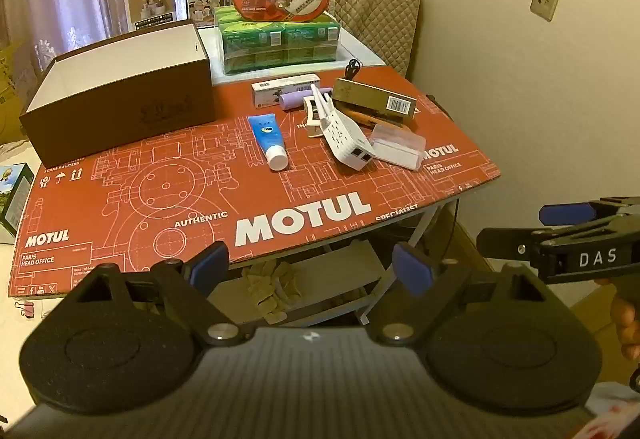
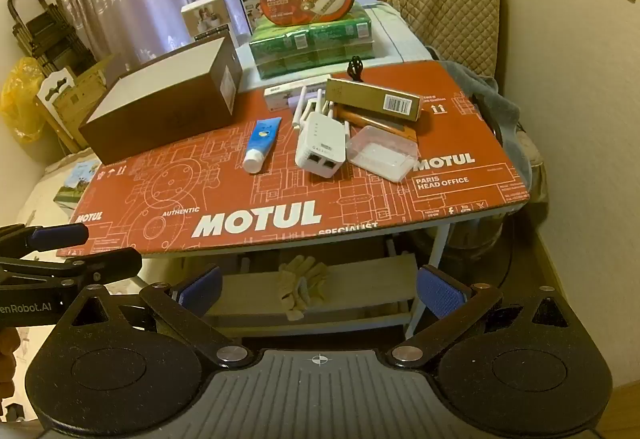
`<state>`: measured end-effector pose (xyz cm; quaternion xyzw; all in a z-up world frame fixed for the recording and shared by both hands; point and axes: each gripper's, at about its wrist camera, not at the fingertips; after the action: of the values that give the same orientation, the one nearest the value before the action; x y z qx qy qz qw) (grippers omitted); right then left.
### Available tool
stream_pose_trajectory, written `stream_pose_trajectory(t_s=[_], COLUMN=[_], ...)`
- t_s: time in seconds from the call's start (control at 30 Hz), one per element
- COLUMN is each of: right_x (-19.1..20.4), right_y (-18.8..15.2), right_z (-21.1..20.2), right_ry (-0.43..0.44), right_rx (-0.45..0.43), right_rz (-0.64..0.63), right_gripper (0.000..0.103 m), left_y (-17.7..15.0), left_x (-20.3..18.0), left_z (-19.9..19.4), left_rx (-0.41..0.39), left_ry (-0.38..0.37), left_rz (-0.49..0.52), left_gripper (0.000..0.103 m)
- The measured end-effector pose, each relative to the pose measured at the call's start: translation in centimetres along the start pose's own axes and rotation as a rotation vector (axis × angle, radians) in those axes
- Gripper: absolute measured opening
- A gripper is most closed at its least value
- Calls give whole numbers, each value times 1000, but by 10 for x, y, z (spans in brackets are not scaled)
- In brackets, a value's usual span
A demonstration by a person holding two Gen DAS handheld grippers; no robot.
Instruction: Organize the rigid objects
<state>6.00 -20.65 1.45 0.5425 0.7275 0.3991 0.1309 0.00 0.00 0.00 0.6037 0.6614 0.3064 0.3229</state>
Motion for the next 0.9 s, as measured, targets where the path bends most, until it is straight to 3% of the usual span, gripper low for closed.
stream_pose_trajectory(t_s=[0.9], right_x=[2], right_y=[1], right_z=[0], right_ry=[-4], right_rx=[-3], right_rz=[-3], right_gripper=[101], left_y=[-1], left_x=[1], left_z=[-3], left_rx=[4], left_ry=[-2], left_rz=[-10], left_gripper=[87])
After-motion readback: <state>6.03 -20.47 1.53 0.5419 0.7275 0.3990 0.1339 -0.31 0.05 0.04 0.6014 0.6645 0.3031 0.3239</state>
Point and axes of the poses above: each gripper's, at about its wrist camera, not at the fingertips, and z roughly the way its jaws point, x to its left, y to its top, and after that the axes turned 10 degrees about -x, right-handed
